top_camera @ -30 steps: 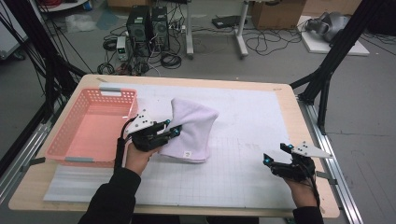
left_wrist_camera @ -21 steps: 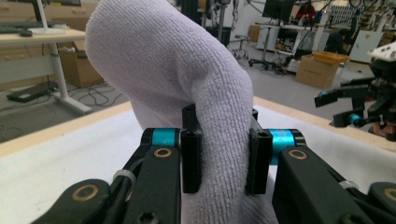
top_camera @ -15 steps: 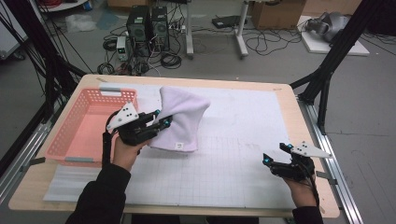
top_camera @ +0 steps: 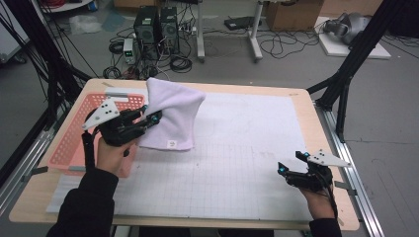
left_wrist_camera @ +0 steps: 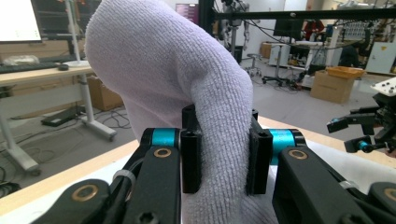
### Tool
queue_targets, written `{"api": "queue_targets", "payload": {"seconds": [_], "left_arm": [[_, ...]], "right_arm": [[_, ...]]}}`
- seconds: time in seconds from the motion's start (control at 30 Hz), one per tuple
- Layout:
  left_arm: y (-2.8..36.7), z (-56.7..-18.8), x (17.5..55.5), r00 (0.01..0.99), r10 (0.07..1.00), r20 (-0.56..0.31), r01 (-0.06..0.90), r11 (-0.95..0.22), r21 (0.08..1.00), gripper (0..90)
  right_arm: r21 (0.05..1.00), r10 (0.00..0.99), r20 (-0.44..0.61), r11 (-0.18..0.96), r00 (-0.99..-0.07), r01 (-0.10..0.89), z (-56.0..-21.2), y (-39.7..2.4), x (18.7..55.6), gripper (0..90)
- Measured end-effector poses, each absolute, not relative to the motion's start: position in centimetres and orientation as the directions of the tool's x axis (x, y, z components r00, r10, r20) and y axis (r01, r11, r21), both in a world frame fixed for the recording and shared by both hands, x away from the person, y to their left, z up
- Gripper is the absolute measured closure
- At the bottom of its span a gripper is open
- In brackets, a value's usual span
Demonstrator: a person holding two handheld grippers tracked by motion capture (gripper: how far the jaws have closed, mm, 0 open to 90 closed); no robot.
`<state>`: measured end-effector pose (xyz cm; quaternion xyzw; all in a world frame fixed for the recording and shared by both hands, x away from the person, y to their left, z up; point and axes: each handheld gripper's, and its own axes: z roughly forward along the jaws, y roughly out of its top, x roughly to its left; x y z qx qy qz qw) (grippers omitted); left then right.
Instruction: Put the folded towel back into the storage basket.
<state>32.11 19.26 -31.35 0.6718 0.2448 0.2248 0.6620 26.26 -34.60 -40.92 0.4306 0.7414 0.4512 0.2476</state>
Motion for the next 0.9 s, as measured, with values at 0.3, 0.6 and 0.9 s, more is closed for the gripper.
{"api": "queue_targets", "payload": {"seconds": [0.3, 0.6, 0.9], "left_arm": [[23.5, -29.9, 31.7, 0.750, 0.662, -0.011, 0.009, 0.006, 1.000, 72.6], [27.4, -28.9, 31.1, 0.719, 0.695, -0.014, 0.003, 0.016, 1.000, 72.6], [30.5, -28.2, 30.3, 0.686, 0.727, -0.010, -0.014, 0.026, 1.000, 72.5]], "right_arm": [[0.881, 0.862, 0.023, 0.222, -0.506, 0.418, -40.9, -34.5, 26.3, 18.2], [0.881, 0.861, 0.017, 0.227, -0.508, 0.415, -40.9, -34.3, 26.3, 18.2], [0.880, 0.860, 0.012, 0.233, -0.510, 0.414, -40.9, -34.2, 26.4, 18.2]]}}
